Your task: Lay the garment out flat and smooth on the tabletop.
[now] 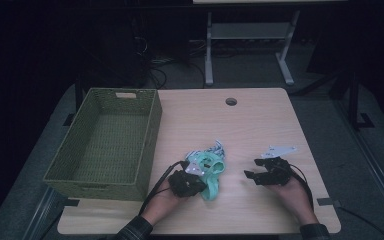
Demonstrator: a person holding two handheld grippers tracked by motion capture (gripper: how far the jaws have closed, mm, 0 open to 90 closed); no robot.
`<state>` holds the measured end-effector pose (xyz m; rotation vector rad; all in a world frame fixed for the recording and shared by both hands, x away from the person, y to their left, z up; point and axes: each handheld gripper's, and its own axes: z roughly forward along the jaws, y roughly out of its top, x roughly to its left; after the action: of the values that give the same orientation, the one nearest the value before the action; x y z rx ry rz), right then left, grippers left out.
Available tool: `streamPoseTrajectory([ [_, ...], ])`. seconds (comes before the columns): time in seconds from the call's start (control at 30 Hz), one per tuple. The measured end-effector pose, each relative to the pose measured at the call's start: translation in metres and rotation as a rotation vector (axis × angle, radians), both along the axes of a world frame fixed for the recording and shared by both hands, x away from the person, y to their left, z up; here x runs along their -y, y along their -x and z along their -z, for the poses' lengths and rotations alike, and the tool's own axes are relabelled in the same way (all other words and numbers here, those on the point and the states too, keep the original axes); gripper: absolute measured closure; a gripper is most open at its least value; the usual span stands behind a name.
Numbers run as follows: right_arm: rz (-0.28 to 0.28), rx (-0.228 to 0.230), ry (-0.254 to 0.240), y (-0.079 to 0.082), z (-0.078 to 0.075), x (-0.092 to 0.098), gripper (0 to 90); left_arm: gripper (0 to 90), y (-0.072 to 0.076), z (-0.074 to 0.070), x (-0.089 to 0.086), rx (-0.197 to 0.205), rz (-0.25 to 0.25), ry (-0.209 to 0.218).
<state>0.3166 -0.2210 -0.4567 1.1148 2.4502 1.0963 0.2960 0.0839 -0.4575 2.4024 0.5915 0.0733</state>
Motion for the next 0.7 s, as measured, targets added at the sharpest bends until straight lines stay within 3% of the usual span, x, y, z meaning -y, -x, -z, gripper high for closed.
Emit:
streamPoseTrajectory([
  [0.23,-0.040,-0.001,-0.024,-0.022,-0.009,-0.014,50.3,88.1,0.000,0.000,0.000,-0.001,-0.004,0.000],
  [0.57,-0.085,-0.012,-0.098,-0.050,-0.012,-0.034,56.5,88.1,0.000,0.000,0.000,-0.009,-0.007,0.006],
  [0.7,-0.095,-0.026,-0.102,-0.061,-0.009,-0.043,58.7,88.1,-0.001,0.001,-0.001,-0.014,-0.009,0.012],
])
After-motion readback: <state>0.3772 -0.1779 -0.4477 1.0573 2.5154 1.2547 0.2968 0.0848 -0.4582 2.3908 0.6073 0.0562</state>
